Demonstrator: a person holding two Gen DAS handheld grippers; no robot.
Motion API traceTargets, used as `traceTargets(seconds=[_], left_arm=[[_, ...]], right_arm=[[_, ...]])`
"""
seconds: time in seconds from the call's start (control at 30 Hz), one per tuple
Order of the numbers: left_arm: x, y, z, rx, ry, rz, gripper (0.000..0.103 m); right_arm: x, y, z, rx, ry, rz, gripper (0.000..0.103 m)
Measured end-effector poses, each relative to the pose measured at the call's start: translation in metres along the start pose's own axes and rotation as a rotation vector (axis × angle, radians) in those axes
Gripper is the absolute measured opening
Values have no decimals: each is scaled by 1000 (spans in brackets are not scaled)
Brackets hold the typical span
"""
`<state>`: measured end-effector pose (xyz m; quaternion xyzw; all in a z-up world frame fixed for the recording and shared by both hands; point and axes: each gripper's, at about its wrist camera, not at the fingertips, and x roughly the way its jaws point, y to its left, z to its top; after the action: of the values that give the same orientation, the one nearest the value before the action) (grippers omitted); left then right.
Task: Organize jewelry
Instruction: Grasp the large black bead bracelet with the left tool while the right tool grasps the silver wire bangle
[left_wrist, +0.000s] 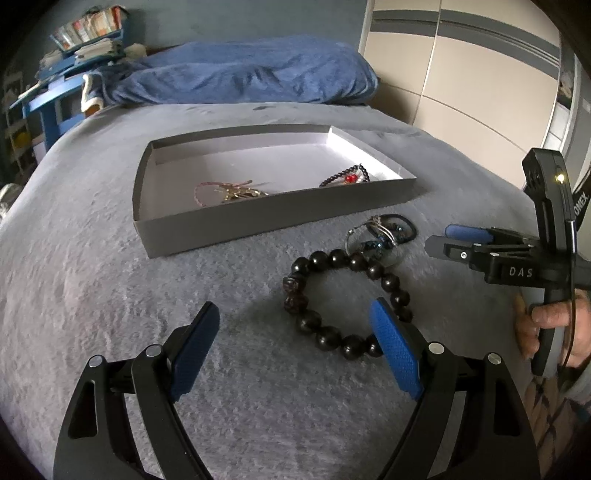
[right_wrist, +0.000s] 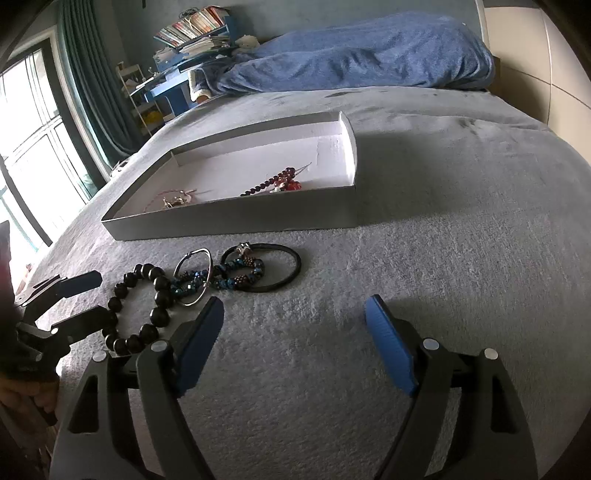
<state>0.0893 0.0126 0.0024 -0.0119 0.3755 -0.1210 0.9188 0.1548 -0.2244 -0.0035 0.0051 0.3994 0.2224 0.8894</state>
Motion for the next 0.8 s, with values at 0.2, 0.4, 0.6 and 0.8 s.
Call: traceTargets(seconds=[0.2, 0.4, 0.6, 0.8], left_arm=[[5, -1, 1, 5, 21, -2, 78], [20, 11, 5, -58, 80, -16, 56], [18, 1, 4, -10, 63, 41, 23], [8, 20, 2, -129, 5, 71, 15]], right_arm=[[0, 0, 0, -1, 2, 1, 80], [1, 1, -1, -7, 6, -7, 80], [1, 4, 0, -15, 0, -9, 80], [-6, 16, 0, -39, -32, 36, 78]])
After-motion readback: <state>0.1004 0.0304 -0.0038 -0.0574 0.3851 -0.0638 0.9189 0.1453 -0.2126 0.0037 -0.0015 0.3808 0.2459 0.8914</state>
